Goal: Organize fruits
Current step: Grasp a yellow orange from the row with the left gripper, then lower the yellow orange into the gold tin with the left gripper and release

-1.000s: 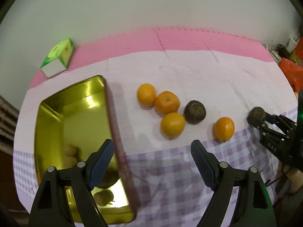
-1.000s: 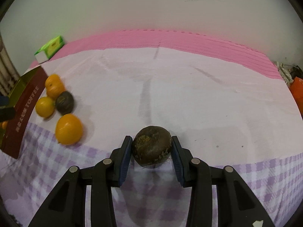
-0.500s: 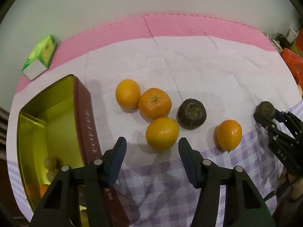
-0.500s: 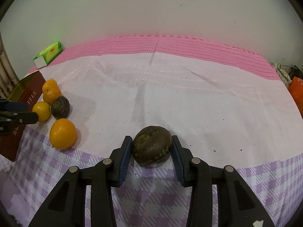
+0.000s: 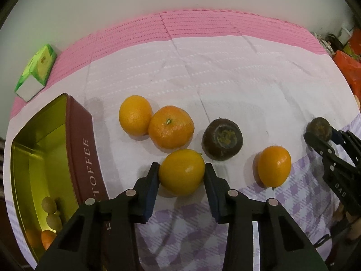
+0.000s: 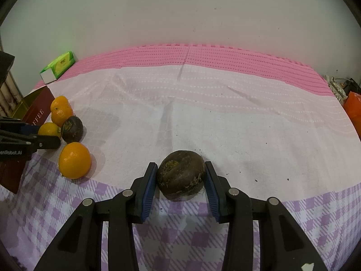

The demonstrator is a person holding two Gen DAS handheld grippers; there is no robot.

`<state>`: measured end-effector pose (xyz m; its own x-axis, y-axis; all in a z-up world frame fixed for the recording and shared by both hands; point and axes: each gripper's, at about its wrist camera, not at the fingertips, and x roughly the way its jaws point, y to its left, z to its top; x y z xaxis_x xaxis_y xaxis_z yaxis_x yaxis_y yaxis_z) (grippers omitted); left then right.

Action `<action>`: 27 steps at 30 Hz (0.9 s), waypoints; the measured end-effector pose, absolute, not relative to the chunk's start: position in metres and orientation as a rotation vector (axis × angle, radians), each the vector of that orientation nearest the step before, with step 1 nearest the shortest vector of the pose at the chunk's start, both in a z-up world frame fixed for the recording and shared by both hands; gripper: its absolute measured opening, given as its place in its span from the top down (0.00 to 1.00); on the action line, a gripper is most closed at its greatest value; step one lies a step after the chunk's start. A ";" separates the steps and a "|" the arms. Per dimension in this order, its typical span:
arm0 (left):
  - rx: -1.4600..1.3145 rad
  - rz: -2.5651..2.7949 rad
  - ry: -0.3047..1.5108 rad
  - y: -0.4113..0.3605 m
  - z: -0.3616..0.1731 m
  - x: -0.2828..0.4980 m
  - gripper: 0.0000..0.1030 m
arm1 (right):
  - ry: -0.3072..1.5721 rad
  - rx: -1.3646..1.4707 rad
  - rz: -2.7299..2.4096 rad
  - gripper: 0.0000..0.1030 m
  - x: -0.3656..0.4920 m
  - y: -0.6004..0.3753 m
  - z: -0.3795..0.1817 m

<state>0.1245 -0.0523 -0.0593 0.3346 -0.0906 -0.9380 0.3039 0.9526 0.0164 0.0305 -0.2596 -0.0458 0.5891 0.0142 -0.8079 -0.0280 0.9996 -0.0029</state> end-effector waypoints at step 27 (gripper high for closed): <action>0.051 -0.032 1.058 0.069 0.013 0.099 0.61 | 0.936 -0.036 0.004 0.62 0.035 -0.254 -0.045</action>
